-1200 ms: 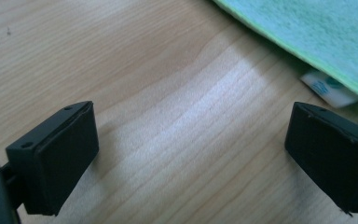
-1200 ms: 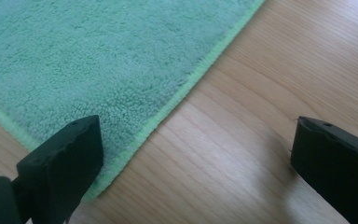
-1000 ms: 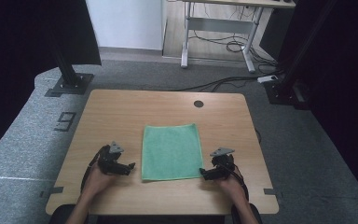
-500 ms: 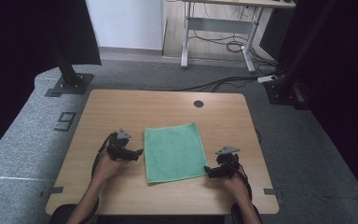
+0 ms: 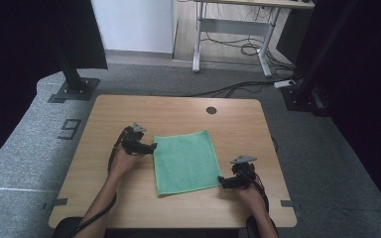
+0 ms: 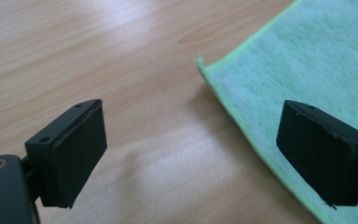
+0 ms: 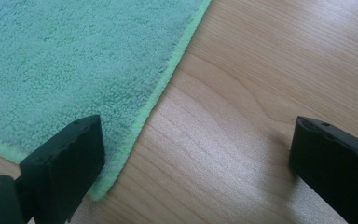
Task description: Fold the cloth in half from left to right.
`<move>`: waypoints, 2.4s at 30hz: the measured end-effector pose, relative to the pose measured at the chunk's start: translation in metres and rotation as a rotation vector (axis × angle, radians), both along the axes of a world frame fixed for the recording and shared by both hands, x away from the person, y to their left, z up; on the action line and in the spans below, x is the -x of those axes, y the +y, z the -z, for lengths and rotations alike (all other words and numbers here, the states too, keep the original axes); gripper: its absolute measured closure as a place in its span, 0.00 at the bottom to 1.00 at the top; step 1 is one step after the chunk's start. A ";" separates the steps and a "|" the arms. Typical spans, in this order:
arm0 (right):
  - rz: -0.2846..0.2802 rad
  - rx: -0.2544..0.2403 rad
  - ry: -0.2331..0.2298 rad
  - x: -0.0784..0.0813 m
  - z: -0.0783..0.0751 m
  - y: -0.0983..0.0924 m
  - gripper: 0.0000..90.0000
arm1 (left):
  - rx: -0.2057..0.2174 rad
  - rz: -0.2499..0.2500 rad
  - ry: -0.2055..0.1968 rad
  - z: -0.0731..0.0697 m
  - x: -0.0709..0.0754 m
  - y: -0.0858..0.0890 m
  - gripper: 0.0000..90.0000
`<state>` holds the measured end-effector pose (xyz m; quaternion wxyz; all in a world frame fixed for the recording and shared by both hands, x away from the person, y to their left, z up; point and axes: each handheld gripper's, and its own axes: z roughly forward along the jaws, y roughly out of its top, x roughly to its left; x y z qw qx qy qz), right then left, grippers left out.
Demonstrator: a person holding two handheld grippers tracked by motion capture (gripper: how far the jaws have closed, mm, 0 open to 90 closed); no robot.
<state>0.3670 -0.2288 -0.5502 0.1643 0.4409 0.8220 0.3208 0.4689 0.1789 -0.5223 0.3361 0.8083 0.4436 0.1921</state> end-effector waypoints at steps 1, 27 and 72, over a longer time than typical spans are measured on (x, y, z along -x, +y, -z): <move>0.000 0.000 0.000 0.000 0.000 0.000 0.04 | -0.002 -0.001 0.004 0.001 -0.003 -0.001 0.09; -0.004 0.003 -0.013 -0.006 0.000 -0.003 0.05 | -0.107 -0.081 -0.002 0.021 -0.014 -0.001 0.09; -0.279 -0.090 0.015 0.004 -0.013 0.079 0.15 | 0.027 -0.094 0.017 0.019 0.006 0.038 0.22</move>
